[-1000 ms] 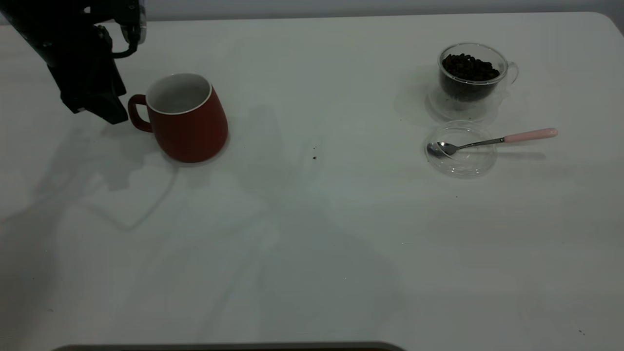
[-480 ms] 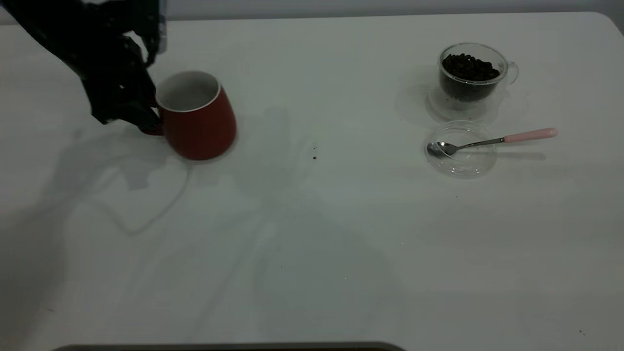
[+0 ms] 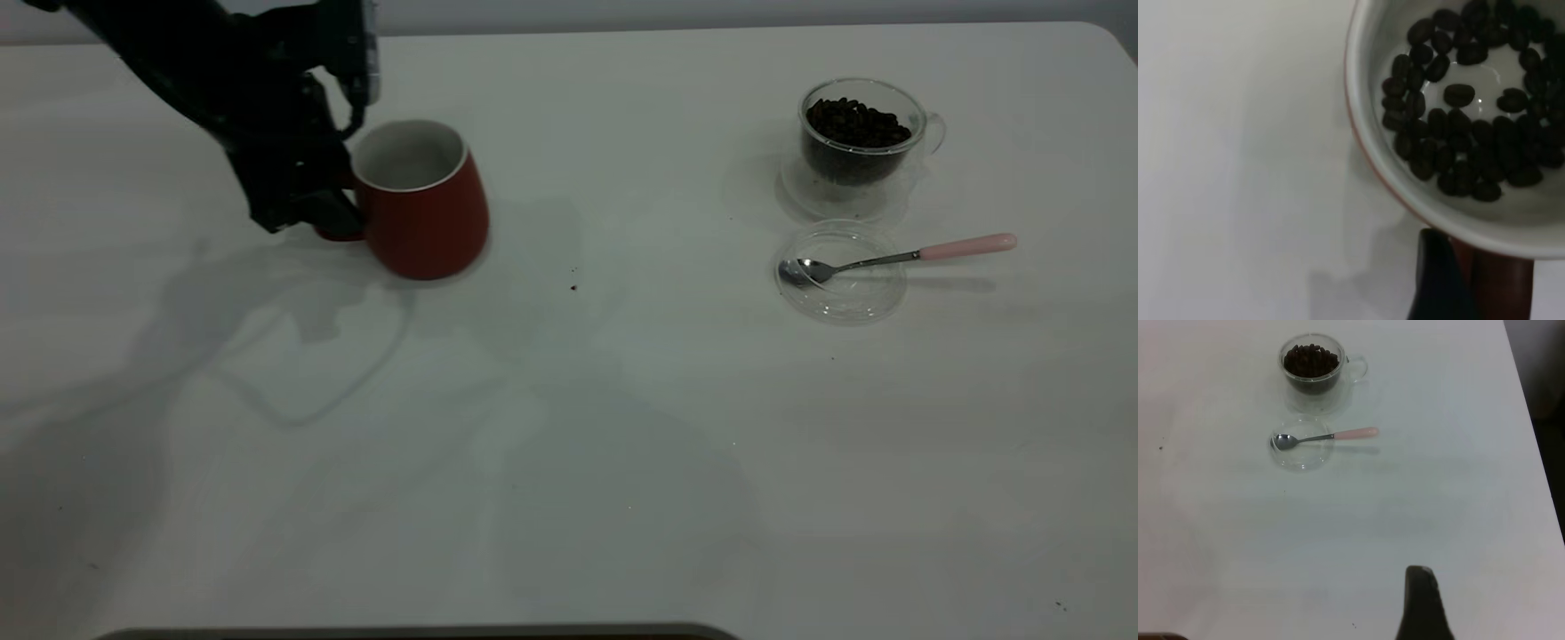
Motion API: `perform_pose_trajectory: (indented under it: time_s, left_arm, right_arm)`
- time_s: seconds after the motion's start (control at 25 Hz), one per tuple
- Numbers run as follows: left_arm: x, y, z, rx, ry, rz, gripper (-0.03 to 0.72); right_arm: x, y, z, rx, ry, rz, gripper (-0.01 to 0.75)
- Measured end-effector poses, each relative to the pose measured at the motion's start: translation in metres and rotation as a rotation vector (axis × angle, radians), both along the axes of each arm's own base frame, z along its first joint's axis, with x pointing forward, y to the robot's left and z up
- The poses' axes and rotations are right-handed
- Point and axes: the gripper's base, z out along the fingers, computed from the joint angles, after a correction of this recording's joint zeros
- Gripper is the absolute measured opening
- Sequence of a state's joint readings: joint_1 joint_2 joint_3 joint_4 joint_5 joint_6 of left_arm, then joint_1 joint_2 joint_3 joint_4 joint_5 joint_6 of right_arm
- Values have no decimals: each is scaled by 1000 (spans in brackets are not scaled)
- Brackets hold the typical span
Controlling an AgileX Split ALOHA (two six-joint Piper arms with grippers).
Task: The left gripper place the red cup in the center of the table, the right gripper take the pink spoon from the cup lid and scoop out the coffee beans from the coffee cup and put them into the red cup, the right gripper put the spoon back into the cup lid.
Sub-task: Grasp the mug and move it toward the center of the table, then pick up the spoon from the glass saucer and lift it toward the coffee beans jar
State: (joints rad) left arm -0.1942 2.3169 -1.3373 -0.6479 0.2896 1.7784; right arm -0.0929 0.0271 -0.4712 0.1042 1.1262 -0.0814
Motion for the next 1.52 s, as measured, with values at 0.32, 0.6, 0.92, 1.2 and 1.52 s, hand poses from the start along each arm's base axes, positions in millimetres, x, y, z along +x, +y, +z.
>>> perform_pose_trajectory:
  time_s: [0.32,0.6,0.92,1.2,1.52]
  left_arm:
    - [-1,-26,1,-43,-14,10,505]
    - [7,-49,14,-83,-57,-10,505]
    - [7,-55,9,-100,-44,2,505]
    - [10,-57,37,-148,-63,70,505]
    - [-3,-59,142,-307,-82,187,505]
  right_arm:
    - [0,0,0,0,0,0,560]
    - [0,0,0,1,0,1,560]
    - [0,0,0,1,0,1,560]
    - [0,0,0,1,0,1,560]
    - [0,0,0,2,0,1,560]
